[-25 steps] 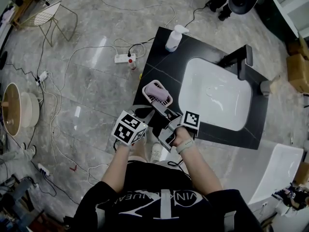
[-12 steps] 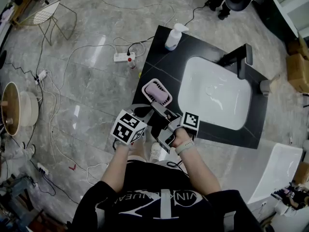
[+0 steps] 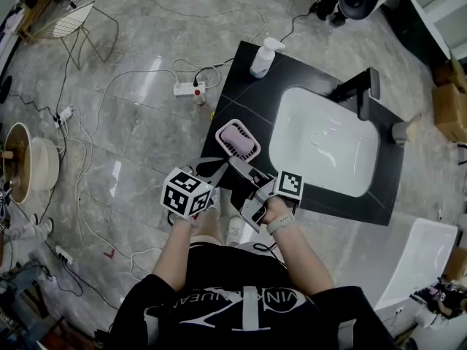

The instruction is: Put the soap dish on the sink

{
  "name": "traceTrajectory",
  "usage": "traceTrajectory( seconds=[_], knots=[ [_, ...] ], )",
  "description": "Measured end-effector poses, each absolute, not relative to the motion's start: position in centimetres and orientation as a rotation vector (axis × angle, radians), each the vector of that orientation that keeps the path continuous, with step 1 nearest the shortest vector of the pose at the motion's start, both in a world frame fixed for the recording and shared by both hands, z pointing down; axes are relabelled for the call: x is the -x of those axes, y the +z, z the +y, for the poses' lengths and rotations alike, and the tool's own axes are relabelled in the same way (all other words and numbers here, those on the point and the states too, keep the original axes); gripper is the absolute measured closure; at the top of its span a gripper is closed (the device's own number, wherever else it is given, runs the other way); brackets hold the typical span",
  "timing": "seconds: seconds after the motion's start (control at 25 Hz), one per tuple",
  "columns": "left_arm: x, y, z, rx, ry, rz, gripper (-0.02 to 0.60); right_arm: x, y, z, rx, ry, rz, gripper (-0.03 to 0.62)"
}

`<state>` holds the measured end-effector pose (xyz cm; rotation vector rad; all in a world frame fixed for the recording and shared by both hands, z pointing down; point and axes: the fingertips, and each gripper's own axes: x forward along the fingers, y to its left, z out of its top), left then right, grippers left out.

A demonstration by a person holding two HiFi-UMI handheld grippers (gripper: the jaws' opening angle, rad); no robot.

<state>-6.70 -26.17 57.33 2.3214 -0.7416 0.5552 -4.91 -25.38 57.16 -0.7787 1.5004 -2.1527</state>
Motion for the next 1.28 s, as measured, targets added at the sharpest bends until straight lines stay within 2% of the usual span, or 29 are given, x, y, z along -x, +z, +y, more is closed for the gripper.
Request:
traceTrajectory(
  seconds=[0.12, 0.32, 0.52, 0.84, 1.28],
  knots=[
    [7.6, 56.9, -26.3, -2.317, 0.539, -0.785, 0.568, 4.6, 56.6, -25.2, 0.798, -2.118, 1.580, 0.315],
    [8.9, 56.0, -26.4, -2.327, 0.502, -0.846, 0.568, 3.1, 56.1, -24.9, 0.931, -2.016, 1.765, 0.464],
    [9.8, 54.9, -25.9, -2.335, 0.434, -0.881, 0.568, 1.2, 55.7, -24.4, 1.079, -1.940, 1.884, 0.531],
    [11.9, 53.4, -25.3, -2.358, 0.409, -0.980, 0.568, 0.3, 52.0, -25.0, 1.056, -1.597, 2.189, 0.562],
    [14.4, 49.5, -24.9, -2.431, 0.318, -1.108, 0.568, -2.7, 49.7, -24.4, 1.321, -1.249, 2.507, 0.565]
  ],
)
